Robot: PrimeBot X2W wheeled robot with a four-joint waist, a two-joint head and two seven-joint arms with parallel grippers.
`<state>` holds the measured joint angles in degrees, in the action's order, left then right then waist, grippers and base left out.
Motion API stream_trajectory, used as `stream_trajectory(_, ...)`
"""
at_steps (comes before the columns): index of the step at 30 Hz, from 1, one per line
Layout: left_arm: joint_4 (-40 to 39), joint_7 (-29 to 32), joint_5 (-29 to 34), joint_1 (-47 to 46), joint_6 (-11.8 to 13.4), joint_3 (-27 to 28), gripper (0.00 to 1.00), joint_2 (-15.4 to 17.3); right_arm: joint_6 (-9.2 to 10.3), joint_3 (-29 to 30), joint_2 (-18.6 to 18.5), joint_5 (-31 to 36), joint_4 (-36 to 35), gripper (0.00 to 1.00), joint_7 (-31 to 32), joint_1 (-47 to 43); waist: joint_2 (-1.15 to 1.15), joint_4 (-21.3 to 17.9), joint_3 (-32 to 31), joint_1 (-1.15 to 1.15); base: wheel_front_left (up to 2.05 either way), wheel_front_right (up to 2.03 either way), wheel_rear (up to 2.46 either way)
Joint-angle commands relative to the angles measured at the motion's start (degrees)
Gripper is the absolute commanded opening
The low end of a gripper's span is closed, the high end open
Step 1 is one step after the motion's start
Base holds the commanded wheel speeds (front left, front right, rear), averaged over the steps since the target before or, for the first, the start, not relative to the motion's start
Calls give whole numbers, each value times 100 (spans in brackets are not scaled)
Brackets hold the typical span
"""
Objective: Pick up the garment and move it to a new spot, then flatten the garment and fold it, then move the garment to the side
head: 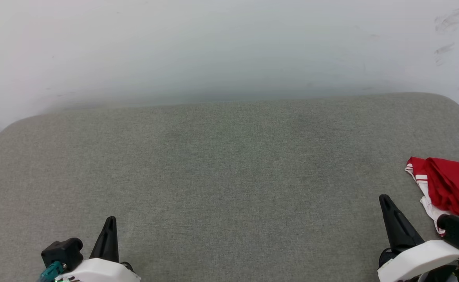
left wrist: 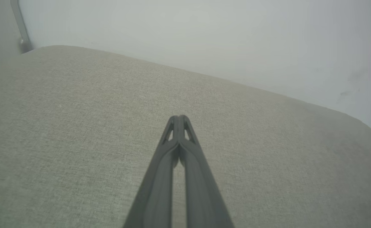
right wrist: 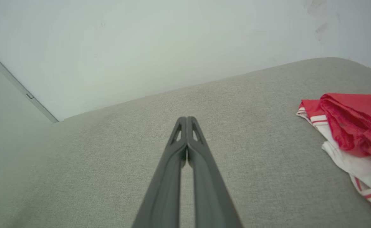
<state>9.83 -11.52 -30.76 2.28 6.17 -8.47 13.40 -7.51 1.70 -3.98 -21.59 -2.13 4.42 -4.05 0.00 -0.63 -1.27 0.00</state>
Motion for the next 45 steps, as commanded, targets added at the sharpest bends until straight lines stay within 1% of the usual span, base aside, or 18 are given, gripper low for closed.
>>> stream_trajectory(1, -51, 62, -225, -176, -58, 97, 0, -7, 0, 34, 5, -273, -20, 0, 7, 191, 0, 1, 2, 0, 0, 0, 0)
stream_trajectory(12, 25, 331, -1144, -294, -263, 317, 0, -165, 1, 103, 20, -1328, 231, 0, 38, 332, 0, 7, 16, 0, 0, 0, 0)
stream_trajectory(13, 25, 331, -1144, -294, -263, 317, 0, -165, 1, 103, 20, -1328, 231, 0, 38, 332, 0, 7, 16, 0, 0, 0, 0)
stream_trajectory(27, 97, 634, -2165, -420, -489, 559, 0, -343, 1, 181, 36, -2502, 509, 0, 72, 488, 0, 15, 34, 0, 0, 0, 0)
stream_trajectory(42, 172, 908, -3103, -534, -699, 785, 0, -509, 1, 251, 53, -3577, 768, 0, 103, 625, 0, 23, 53, 0, 0, 0, 0)
stream_trajectory(43, 184, 959, -3275, -556, -739, 826, 0, -540, 1, 265, 57, -3771, 815, 0, 109, 656, 0, 25, 57, 0, 0, 0, 0)
stream_trajectory(45, 193, 992, -3389, -569, -766, 852, 0, -560, 1, 273, 59, -3903, 847, 0, 110, 675, 0, 26, 59, 0, 0, 0, 0)
